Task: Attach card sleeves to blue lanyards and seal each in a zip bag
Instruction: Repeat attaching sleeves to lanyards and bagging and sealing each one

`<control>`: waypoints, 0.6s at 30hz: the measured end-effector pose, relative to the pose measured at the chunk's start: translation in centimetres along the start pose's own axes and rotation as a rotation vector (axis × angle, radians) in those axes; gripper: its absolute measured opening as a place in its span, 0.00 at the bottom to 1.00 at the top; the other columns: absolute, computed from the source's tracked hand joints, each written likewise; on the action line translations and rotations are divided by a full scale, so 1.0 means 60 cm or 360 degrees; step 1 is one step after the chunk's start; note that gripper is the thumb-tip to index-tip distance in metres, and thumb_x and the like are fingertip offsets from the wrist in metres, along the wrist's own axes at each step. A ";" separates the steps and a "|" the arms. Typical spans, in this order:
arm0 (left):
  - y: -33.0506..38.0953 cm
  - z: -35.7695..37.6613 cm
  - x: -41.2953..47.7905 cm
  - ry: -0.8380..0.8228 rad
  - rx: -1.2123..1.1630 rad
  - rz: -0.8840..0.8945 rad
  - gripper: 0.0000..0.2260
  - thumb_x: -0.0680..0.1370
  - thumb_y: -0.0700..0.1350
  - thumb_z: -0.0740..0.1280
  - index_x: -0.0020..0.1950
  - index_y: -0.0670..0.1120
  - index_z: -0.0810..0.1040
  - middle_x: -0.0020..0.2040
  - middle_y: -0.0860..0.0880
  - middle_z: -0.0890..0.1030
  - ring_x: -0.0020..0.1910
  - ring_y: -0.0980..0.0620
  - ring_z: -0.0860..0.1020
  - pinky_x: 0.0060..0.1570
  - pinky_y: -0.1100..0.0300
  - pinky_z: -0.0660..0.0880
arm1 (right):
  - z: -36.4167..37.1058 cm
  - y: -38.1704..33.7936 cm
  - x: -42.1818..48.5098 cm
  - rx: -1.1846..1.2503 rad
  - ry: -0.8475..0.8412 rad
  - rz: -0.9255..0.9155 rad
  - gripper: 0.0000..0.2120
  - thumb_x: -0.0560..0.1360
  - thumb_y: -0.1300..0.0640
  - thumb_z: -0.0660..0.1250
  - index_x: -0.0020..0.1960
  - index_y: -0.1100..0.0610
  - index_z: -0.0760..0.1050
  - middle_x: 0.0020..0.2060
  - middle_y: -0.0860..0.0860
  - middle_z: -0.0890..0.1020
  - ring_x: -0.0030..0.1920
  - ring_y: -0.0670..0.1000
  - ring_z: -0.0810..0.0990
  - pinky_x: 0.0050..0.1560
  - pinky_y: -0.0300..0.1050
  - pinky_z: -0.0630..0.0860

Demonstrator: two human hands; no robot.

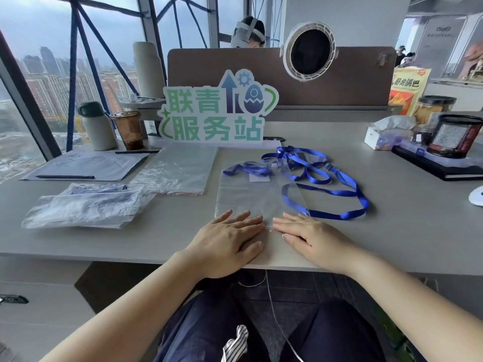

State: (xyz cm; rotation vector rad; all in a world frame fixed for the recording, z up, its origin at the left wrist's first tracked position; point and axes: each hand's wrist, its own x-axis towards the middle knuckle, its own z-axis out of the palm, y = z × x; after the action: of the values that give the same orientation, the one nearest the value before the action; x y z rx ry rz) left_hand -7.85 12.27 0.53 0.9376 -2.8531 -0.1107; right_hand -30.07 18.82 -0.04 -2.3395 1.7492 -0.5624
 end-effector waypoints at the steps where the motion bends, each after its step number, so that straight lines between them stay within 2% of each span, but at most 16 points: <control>1: 0.002 0.002 0.000 0.0002 -0.0023 -0.0005 0.25 0.80 0.61 0.48 0.76 0.57 0.55 0.76 0.61 0.53 0.75 0.63 0.48 0.75 0.59 0.43 | 0.000 0.000 0.000 0.0008 -0.0009 0.0015 0.18 0.81 0.53 0.56 0.70 0.47 0.67 0.70 0.39 0.66 0.71 0.35 0.55 0.71 0.31 0.48; 8: 0.005 0.002 -0.002 -0.0067 -0.0048 -0.0002 0.26 0.79 0.63 0.45 0.76 0.59 0.49 0.77 0.61 0.50 0.75 0.63 0.45 0.75 0.57 0.44 | -0.003 -0.005 0.000 -0.0075 -0.0127 0.0032 0.20 0.81 0.46 0.51 0.73 0.43 0.60 0.72 0.35 0.60 0.73 0.35 0.52 0.75 0.39 0.46; 11: 0.005 0.004 -0.003 -0.0056 -0.0034 -0.0005 0.28 0.77 0.64 0.43 0.76 0.60 0.50 0.77 0.62 0.51 0.75 0.63 0.46 0.75 0.56 0.45 | -0.003 -0.004 0.000 -0.0175 -0.0103 -0.0010 0.28 0.75 0.37 0.41 0.73 0.42 0.60 0.71 0.35 0.60 0.72 0.34 0.52 0.75 0.42 0.44; 14: 0.007 0.004 -0.002 -0.0016 0.0007 -0.0021 0.27 0.78 0.64 0.45 0.76 0.59 0.52 0.76 0.62 0.53 0.75 0.62 0.48 0.75 0.54 0.46 | -0.007 -0.011 -0.002 -0.0295 -0.0120 0.0002 0.33 0.73 0.32 0.37 0.73 0.41 0.58 0.72 0.35 0.59 0.73 0.36 0.52 0.76 0.45 0.43; 18: 0.021 0.003 -0.002 0.0011 0.0032 -0.0089 0.27 0.79 0.63 0.48 0.76 0.57 0.54 0.76 0.60 0.54 0.76 0.60 0.49 0.75 0.53 0.46 | -0.014 -0.025 -0.002 -0.0457 -0.0141 0.0014 0.39 0.68 0.33 0.31 0.74 0.43 0.56 0.73 0.37 0.58 0.75 0.40 0.50 0.76 0.47 0.42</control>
State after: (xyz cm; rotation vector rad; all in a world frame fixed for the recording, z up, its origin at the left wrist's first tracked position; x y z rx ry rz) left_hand -8.53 13.38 0.48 1.0203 -2.8275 -0.0845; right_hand -29.08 19.46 1.23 -2.4944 1.9081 -0.2127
